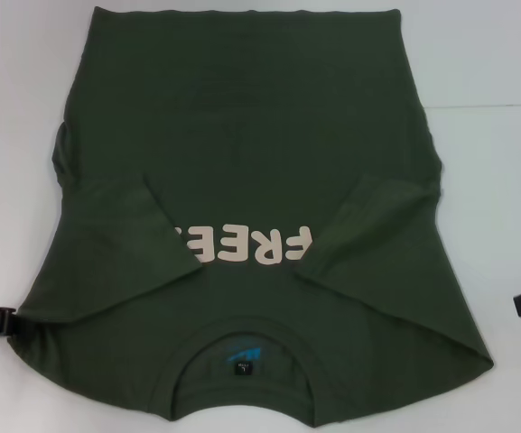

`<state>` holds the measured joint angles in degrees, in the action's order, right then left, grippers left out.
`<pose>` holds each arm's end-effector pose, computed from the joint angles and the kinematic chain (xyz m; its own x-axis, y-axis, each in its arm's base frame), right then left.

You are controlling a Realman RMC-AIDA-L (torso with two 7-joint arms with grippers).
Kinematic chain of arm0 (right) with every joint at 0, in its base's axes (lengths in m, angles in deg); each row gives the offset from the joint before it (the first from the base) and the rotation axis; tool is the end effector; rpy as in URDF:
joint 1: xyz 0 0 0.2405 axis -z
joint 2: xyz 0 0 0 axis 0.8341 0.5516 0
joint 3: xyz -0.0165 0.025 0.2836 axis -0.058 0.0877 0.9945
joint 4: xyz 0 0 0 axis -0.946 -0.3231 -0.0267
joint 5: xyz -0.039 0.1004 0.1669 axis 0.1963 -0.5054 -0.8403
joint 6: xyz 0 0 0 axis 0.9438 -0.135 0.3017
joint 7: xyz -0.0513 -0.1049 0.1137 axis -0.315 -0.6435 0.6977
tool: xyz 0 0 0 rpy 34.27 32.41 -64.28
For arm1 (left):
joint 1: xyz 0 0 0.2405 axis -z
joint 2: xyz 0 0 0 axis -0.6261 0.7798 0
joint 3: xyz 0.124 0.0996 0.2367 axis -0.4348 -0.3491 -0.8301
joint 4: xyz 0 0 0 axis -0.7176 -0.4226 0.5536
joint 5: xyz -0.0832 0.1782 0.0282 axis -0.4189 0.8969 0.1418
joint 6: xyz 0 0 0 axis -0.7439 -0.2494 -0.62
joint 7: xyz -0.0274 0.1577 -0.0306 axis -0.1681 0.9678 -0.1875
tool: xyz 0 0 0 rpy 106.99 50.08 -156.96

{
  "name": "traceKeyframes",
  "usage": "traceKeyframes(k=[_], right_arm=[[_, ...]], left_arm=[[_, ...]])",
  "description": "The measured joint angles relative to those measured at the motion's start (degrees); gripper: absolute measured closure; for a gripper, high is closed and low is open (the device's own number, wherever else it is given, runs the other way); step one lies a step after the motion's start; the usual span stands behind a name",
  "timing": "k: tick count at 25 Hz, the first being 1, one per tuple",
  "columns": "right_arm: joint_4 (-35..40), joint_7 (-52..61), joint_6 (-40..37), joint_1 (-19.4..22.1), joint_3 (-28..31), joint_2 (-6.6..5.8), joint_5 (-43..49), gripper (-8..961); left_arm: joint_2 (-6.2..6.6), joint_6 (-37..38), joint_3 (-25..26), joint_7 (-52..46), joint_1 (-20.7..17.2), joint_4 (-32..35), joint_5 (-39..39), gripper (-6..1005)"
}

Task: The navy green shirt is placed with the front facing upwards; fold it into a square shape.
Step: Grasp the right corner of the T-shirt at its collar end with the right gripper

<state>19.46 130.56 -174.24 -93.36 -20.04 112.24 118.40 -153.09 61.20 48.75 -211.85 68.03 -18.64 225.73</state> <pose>0.3272 0.3445 0.0761 0.0833 -0.9928 -0.0862 -0.9841 -0.0684 -0.1639 -0.3572 0.3339 0.0205 0.2893 0.9285 0.2327 0.9165 -0.1985 -0.3474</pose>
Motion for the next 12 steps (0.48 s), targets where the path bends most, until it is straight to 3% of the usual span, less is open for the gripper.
traceKeyframes(k=[7, 12], right_arm=[[-2.0, -0.3, 2.7, -0.1, -0.6, 2.56, 1.7, 72], [-5.3, -1.5, 4.8, -0.3, -1.0, 3.32, 1.9, 72]], left_arm=[[-0.15, 0.0, 0.1, 0.1, 0.0, -0.1, -0.1, 974], [-0.10, -0.1, 0.2, 0.1, 0.0, -0.1, -0.1, 971]])
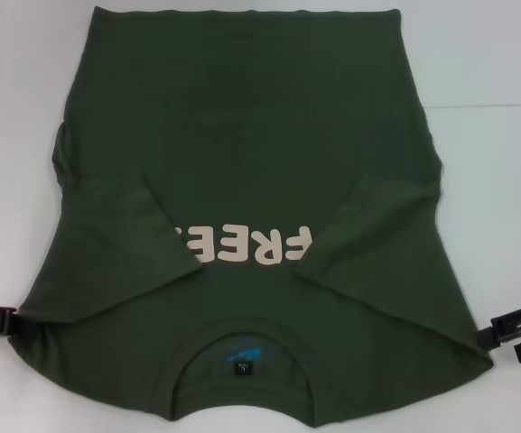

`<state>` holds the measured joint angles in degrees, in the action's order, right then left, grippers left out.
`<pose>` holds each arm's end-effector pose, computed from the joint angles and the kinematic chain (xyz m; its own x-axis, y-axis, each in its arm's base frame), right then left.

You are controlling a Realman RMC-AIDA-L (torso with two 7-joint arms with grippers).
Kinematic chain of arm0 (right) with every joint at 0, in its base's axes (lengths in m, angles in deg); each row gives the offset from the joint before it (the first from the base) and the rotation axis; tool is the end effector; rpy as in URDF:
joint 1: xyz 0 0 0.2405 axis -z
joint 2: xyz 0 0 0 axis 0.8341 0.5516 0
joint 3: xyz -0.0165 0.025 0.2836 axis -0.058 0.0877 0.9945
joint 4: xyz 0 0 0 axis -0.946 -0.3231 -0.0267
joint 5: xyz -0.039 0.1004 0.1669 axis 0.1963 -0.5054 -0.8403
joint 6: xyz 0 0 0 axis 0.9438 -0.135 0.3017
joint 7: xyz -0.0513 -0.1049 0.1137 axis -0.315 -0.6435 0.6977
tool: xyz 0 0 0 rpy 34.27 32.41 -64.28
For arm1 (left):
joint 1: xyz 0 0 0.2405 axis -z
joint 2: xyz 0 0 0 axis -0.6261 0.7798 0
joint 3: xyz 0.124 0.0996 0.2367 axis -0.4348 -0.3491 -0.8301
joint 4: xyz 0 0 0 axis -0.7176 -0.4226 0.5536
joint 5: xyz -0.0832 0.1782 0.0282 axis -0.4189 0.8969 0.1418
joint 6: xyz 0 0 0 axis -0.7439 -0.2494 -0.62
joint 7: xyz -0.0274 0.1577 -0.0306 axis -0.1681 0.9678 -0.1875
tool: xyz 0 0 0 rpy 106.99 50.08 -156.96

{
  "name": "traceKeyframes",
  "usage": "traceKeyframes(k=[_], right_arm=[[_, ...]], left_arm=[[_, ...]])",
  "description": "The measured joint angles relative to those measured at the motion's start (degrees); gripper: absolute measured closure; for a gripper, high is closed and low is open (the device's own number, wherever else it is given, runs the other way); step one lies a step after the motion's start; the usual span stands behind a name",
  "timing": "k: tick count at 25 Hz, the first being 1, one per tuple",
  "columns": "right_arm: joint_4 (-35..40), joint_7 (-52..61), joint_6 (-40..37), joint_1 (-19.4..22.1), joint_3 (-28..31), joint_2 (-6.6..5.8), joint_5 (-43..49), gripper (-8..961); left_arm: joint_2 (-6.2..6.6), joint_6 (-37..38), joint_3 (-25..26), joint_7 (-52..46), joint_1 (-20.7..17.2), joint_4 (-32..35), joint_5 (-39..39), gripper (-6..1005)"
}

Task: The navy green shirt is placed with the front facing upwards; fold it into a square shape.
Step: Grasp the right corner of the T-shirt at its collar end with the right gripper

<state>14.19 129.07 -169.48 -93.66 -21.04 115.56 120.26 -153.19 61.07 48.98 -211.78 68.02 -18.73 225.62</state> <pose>0.3320 0.3368 0.0340 0.0657 -0.9972 -0.0347 -0.9877 -0.0601 -0.1445 -0.3572 0.3339 0.0199 0.2874 0.9279 0.2373 0.9181 -0.1963 -0.3443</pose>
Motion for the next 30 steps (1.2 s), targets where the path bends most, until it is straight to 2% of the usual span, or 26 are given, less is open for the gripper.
traceKeyframes(k=[13, 30], right_arm=[[-1.1, -0.6, 2.5, -0.4, -0.7, 1.67, 0.0, 72], [-2.0, -0.6, 4.5, -0.9, -1.7, 2.38, 0.1, 72]], left_arm=[[0.12, -0.2, 0.1, -0.1, 0.2, -0.4, -0.1, 964], [0.13, -0.4, 0.2, -0.7, 0.6, -0.5, -0.2, 955]])
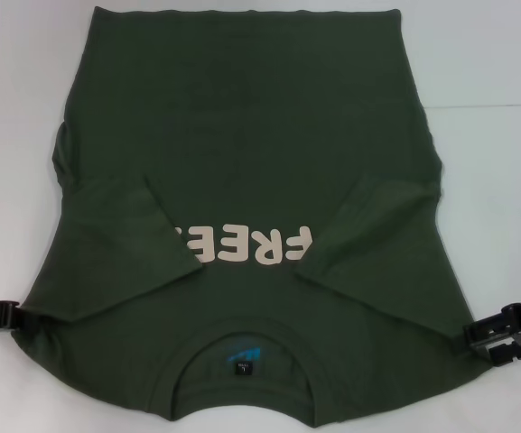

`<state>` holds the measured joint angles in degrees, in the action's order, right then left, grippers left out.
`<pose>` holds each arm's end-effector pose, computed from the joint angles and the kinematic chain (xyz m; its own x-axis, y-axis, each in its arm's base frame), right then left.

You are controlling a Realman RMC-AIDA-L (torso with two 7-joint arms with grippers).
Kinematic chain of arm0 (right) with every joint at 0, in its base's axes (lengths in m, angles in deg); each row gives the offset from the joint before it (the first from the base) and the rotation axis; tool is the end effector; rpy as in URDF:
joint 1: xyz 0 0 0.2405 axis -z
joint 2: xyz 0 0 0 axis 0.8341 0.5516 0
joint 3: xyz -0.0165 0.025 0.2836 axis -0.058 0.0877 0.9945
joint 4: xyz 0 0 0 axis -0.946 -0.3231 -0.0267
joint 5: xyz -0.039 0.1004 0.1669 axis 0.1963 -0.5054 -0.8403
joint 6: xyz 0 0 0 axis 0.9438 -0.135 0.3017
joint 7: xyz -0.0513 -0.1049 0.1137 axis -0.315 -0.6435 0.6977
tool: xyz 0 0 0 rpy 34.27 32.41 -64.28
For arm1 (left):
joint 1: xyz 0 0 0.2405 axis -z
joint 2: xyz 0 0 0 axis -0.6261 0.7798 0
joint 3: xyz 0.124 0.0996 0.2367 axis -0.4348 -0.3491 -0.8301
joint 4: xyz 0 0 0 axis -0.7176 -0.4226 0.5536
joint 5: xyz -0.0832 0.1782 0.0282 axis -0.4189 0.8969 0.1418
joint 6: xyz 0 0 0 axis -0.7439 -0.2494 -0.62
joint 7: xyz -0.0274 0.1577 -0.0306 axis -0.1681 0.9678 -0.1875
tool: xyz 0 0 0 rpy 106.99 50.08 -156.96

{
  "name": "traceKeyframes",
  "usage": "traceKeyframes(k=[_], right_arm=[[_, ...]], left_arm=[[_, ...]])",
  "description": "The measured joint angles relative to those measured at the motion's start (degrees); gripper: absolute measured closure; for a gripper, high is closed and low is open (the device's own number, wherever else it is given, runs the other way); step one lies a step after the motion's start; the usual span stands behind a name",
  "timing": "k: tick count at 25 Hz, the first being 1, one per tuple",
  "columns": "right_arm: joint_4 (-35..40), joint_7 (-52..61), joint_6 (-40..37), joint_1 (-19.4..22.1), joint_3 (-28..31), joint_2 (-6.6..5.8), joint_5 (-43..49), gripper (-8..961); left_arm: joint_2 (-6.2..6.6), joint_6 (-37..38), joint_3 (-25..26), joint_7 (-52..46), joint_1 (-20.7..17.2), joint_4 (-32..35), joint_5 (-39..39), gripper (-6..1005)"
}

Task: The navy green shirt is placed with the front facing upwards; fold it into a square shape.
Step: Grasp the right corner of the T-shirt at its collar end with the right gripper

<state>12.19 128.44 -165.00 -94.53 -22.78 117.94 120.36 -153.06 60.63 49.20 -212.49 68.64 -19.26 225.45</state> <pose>0.3276 0.3406 0.0080 0.0910 -0.9955 -0.0278 -0.9846 -0.0858 -0.1521 -0.3550 0.3381 0.0198 0.2807 0.9272 0.2481 0.9217 -0.1882 -0.3393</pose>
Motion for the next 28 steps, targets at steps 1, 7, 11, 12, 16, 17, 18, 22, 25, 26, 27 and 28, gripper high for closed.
traceKeyframes(k=[1, 7, 11, 12, 16, 17, 18, 22, 25, 26, 27, 28], right_arm=[[-0.2, 0.0, 0.2, -0.1, -0.1, 0.01, 0.0, 72], [-1.2, 0.0, 0.8, -0.4, -0.4, 0.06, 0.0, 71], [-1.3, 0.0, 0.9, -0.5, -0.4, 0.15, -0.3, 73], [-1.3, 0.0, 0.9, -0.5, -0.4, 0.16, -0.4, 74], [-1.6, 0.0, 0.9, -0.8, -0.3, 0.37, -0.5, 79], [-1.8, 0.0, 0.9, -0.9, -0.3, 0.44, -0.5, 80], [-1.9, 0.0, 0.9, -1.0, -0.3, 0.50, -0.5, 81], [-2.1, 0.0, 0.9, -1.2, -0.3, 0.68, -0.5, 86], [-2.2, 0.0, 1.0, -1.3, -0.3, 0.69, -0.5, 89], [-2.1, 0.0, 1.1, -1.3, -0.3, 0.69, -0.5, 90], [-2.2, 0.0, 1.1, -1.3, -0.3, 0.69, -0.5, 91], [-2.2, 0.0, 1.3, -1.3, -0.3, 0.69, -0.5, 92]], left_arm=[[0.00, 0.0, 0.0, 0.0, 0.0, 0.0, 0.0, 954], [0.00, -0.2, 0.0, 0.0, 0.0, -0.1, 0.0, 951], [0.00, -0.5, 0.0, 0.0, 0.1, -0.1, 0.0, 949], [0.00, -0.5, 0.0, 0.0, 0.1, -0.1, 0.0, 948], [0.00, -0.5, 0.0, 0.0, 0.1, -0.1, 0.0, 946], [0.00, -0.6, 0.0, 0.0, 0.1, -0.2, 0.0, 946], [0.00, -0.6, 0.0, 0.0, 0.1, -0.2, 0.0, 945], [0.00, -0.6, 0.0, 0.0, 0.2, -0.2, 0.0, 943], [0.00, -0.6, 0.0, 0.0, 0.2, -0.2, 0.0, 941], [0.00, -0.6, 0.0, 0.0, 0.2, -0.2, 0.0, 941], [0.00, -0.6, 0.0, 0.0, 0.2, -0.2, 0.0, 940], [0.00, -0.6, 0.0, -0.1, 0.2, -0.2, 0.0, 940]])
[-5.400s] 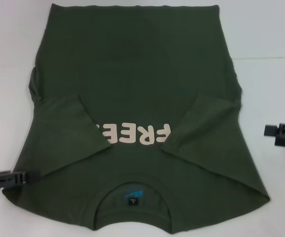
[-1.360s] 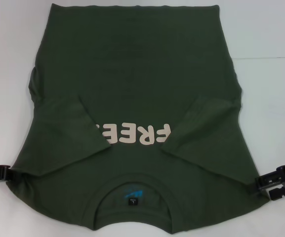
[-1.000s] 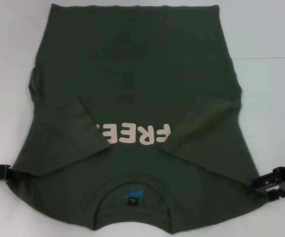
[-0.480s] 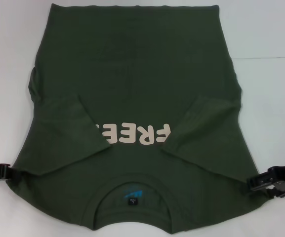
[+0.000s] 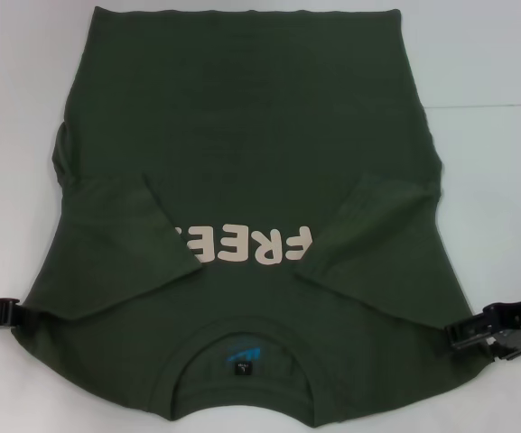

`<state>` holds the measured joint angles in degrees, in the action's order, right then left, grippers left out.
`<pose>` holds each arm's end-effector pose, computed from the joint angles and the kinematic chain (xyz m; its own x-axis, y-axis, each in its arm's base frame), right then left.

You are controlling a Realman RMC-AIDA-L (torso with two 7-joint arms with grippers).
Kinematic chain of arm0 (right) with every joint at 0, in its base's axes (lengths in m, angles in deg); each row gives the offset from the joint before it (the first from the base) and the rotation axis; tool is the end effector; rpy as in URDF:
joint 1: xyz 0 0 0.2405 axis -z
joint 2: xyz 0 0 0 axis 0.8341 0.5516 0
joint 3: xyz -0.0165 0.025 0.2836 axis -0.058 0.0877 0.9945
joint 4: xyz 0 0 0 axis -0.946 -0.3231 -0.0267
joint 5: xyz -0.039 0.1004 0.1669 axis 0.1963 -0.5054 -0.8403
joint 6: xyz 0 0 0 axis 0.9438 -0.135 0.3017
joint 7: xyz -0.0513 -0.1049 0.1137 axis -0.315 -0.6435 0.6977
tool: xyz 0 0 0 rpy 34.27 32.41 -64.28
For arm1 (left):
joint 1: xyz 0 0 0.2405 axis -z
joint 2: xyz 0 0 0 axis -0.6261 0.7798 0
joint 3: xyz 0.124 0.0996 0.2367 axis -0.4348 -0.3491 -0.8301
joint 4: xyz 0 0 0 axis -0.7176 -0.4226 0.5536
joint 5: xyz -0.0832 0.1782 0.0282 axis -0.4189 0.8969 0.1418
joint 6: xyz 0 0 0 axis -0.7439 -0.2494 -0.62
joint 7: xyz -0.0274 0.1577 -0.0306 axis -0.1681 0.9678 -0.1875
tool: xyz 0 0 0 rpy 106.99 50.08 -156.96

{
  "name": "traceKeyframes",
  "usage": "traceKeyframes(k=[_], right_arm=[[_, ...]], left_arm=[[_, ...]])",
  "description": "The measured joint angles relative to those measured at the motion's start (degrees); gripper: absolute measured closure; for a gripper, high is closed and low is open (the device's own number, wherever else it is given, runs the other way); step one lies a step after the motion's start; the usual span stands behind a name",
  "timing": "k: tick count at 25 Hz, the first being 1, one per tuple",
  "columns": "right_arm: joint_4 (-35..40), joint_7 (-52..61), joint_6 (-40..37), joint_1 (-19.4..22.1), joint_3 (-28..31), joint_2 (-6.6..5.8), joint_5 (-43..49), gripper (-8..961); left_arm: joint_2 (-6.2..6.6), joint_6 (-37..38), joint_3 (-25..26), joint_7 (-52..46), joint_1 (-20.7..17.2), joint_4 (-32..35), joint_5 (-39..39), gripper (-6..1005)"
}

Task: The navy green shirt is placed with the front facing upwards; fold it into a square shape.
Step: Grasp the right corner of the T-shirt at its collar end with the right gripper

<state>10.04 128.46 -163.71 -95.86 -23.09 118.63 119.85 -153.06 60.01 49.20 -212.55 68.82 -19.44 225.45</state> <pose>0.3195 0.3442 -0.0044 0.0979 -0.9951 -0.0168 -0.9869 -0.0949 -0.1306 -0.3549 0.3402 0.0198 0.2828 0.9250 0.2540 0.9202 -0.1869 -0.3439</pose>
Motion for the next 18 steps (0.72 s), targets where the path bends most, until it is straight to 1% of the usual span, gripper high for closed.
traceKeyframes(k=[5, 10, 18], right_arm=[[0.3, 0.1, 1.6, -0.1, -0.7, -0.01, 0.4, 98], [0.3, 0.0, 2.4, -0.2, -2.1, 0.00, 0.4, 312], [0.2, 0.0, 2.8, -0.5, -2.5, 0.09, 0.4, 489]], left_arm=[[-0.06, -0.1, 0.0, 0.0, 0.0, 0.0, 0.0, 937], [-0.09, -0.1, 0.0, 0.0, 0.0, 0.0, 0.0, 935], [-0.05, -0.2, 0.0, -0.1, 0.2, 0.0, -0.1, 930]])
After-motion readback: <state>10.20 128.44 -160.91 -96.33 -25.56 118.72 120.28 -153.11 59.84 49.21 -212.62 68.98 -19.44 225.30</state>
